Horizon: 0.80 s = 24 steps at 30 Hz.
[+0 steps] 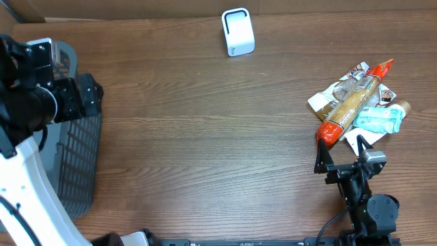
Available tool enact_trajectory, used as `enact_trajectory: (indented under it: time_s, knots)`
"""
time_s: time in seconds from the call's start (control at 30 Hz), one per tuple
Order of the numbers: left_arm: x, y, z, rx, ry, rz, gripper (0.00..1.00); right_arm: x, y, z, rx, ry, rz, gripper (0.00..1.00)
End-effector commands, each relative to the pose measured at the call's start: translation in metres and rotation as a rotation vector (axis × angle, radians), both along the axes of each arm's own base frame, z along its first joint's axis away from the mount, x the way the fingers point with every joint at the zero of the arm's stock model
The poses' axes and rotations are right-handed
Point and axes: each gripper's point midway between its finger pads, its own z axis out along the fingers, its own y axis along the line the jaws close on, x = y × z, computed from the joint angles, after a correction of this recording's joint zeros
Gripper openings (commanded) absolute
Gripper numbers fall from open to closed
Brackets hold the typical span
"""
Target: Scan the item barcode
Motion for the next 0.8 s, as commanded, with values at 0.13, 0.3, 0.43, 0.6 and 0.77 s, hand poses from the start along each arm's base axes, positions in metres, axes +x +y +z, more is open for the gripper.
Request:
enact_trajectory:
  time_s: [0.13, 0.3, 0.43, 0.6, 0.77]
  knots:
    - [-0.015, -0.042, 0.025, 0.179, -0.274, -0.197, 0.99, 0.000, -0.001, -0.001, 0.008, -0.007, -0.007, 1.00]
    - [-0.016, -0.076, 0.020, 0.172, -0.526, -0.299, 1.00, 0.000, -0.001, -0.001, 0.008, -0.007, -0.007, 1.00]
    - [-0.024, -0.091, 0.000, 0.179, -0.701, -0.353, 1.00, 0.000, -0.001, -0.001, 0.008, -0.007, -0.007, 1.00]
    - [-0.034, -0.099, -0.042, 0.202, -0.834, -0.377, 0.99, 0.000, -0.001, -0.001, 0.008, -0.007, -0.007, 1.00]
    - [-0.040, -0.101, -0.083, 0.227, -0.935, -0.368, 1.00, 0.000, -0.001, -0.001, 0.008, -0.007, -0.007, 1.00]
